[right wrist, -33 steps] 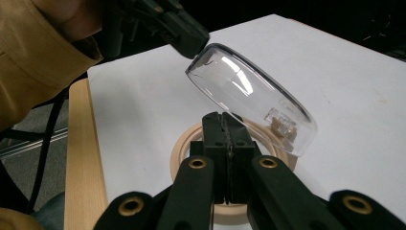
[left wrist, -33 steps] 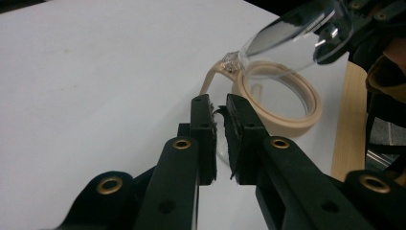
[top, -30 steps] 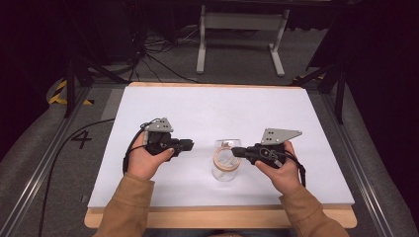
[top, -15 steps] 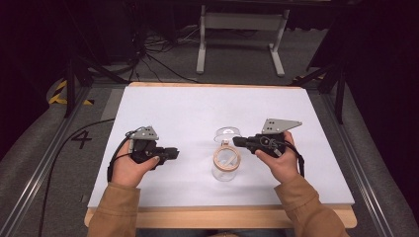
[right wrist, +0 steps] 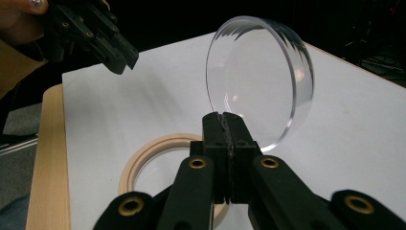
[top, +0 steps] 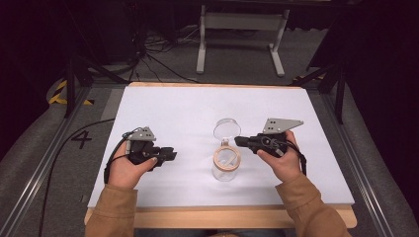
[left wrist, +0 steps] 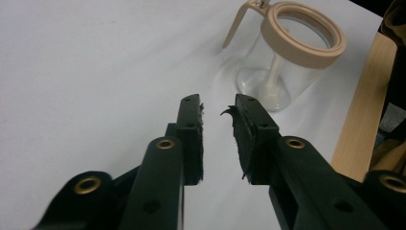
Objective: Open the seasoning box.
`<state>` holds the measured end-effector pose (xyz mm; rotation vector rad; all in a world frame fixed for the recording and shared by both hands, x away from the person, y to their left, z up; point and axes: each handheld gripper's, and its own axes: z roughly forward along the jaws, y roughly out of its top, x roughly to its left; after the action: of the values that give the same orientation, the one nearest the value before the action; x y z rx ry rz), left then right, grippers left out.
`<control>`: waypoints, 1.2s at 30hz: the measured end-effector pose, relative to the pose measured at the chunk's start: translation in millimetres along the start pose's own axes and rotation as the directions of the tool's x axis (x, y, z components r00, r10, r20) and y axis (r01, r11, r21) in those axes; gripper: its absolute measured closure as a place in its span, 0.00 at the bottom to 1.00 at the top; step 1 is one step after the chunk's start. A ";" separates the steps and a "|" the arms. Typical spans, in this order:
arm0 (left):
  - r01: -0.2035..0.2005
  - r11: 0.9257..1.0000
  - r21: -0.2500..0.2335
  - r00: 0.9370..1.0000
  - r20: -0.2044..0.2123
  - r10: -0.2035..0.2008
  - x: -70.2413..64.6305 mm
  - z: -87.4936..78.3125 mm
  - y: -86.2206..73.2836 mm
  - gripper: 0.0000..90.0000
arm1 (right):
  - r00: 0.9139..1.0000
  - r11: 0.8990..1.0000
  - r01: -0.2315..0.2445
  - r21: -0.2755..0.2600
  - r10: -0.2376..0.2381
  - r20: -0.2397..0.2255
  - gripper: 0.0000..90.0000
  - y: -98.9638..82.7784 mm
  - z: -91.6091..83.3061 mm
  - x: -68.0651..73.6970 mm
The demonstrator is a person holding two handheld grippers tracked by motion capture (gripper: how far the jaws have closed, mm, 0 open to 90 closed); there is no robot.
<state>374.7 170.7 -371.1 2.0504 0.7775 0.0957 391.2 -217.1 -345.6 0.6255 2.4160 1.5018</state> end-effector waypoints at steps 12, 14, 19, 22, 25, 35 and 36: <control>0.032 0.999 0.007 0.998 -0.055 -0.032 10.0 -2.1 0.0 0.58 | 0.995 0.999 -0.049 -0.009 0.049 0.086 0.89 -9.6 -48.9 -16.2; 0.042 0.999 0.009 0.997 -0.058 -0.042 11.5 -3.1 -0.1 0.56 | 0.992 0.998 -0.064 -0.009 0.064 0.105 0.86 -12.3 -56.2 -21.3; 0.055 0.998 0.012 0.995 -0.087 -0.054 18.2 -3.2 -1.2 0.53 | 0.986 0.996 -0.090 0.008 0.088 0.142 0.80 -19.2 -70.0 -32.2; 0.062 0.998 0.017 0.992 -0.109 -0.060 21.1 -3.1 -2.2 0.51 | 0.982 0.995 -0.099 0.022 0.094 0.165 0.77 -23.2 -74.1 -37.2; 0.075 0.997 0.029 0.989 -0.127 -0.071 25.2 -2.8 -3.8 0.49 | 0.976 0.992 -0.112 0.050 0.100 0.195 0.74 -29.4 -77.5 -44.1; 0.123 0.989 0.081 0.983 -0.144 -0.110 39.3 5.3 -12.8 0.45 | 0.959 0.973 -0.161 0.164 0.115 0.261 0.62 -54.7 -74.3 -67.1; 0.123 0.989 0.087 0.984 -0.141 -0.110 40.5 6.1 -13.7 0.45 | 0.958 0.971 -0.157 0.178 0.106 0.266 0.62 -56.7 -73.1 -68.7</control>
<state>402.5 194.2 -394.4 2.0997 1.0023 0.1355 408.7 -329.2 -365.5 0.9767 2.3762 1.1488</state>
